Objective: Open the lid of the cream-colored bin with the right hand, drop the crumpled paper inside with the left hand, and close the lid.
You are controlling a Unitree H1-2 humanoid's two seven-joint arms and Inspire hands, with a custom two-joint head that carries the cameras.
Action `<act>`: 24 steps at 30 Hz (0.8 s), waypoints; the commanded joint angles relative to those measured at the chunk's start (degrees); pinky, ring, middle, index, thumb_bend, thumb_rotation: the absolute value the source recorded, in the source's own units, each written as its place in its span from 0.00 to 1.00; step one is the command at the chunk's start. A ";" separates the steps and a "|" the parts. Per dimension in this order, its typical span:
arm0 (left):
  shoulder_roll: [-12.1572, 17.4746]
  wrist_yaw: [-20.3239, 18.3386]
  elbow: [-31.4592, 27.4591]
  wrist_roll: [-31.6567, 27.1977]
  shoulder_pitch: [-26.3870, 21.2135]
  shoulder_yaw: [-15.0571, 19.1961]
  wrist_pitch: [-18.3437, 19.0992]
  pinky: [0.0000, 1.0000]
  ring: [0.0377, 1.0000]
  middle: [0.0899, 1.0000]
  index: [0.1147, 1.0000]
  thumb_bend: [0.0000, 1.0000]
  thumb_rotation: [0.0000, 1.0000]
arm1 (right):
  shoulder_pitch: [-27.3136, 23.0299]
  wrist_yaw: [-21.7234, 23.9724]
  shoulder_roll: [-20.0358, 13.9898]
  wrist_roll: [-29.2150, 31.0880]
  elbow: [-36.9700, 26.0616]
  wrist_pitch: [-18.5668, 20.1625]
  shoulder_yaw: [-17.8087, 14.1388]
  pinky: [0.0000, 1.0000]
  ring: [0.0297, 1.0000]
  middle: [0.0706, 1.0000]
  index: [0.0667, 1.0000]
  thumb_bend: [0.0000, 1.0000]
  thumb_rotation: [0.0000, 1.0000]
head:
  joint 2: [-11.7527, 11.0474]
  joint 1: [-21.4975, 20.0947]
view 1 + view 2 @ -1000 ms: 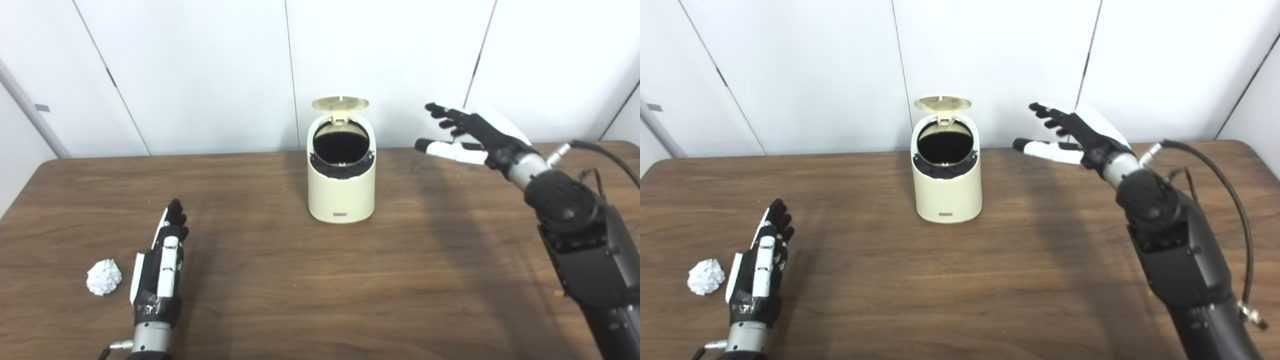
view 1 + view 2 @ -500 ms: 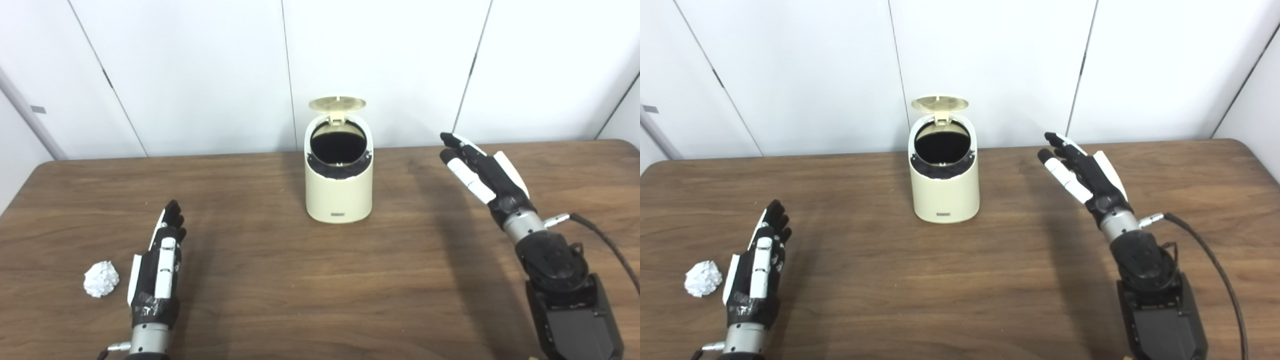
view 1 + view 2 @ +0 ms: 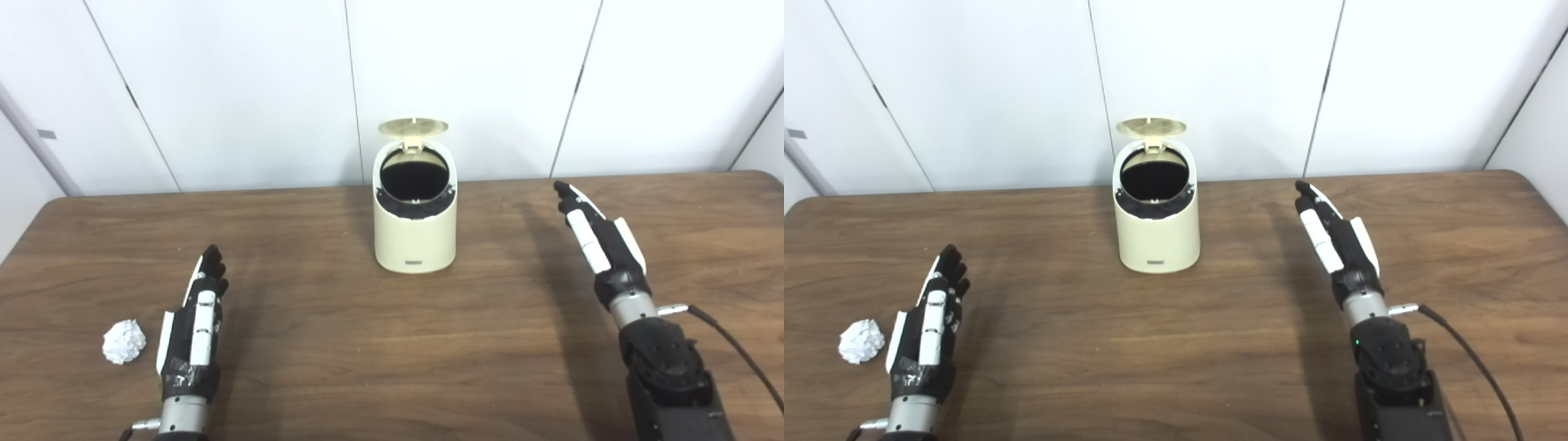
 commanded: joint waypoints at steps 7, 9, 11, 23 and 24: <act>-1.52 0.16 3.99 -0.11 2.35 -0.70 -0.21 1.00 1.00 0.98 0.98 0.39 0.88 | -0.23 -1.98 1.96 4.80 0.26 -4.46 -1.54 0.99 0.97 0.98 0.93 0.50 0.94 | 0.15 0.00; -1.38 0.09 3.92 -0.13 2.33 -0.71 -0.16 1.00 1.00 0.99 0.98 0.39 0.88 | 0.33 -1.77 2.11 5.51 0.20 -5.29 -1.39 1.00 0.97 0.98 0.94 0.46 0.95 | 0.53 0.15; -1.36 0.04 3.92 -0.30 2.28 -0.63 -0.26 1.00 1.00 0.99 0.98 0.39 0.89 | 0.95 -1.58 2.23 6.07 -0.08 -5.91 -1.18 1.00 0.97 0.99 0.95 0.43 0.98 | 0.67 0.17; -1.25 -0.18 3.10 -1.20 2.39 -0.42 0.30 1.00 1.00 0.99 0.97 0.40 0.90 | 4.39 -0.54 2.39 8.85 -3.07 -6.99 -0.25 1.00 0.98 0.99 0.96 0.43 0.98 | 2.24 0.10; -1.24 -0.18 3.02 -1.24 2.37 -0.42 0.40 1.00 1.00 0.99 0.97 0.40 0.90 | 4.63 -0.53 2.24 8.67 -3.11 -7.37 -0.14 1.00 0.98 0.99 0.96 0.42 0.98 | 2.57 0.14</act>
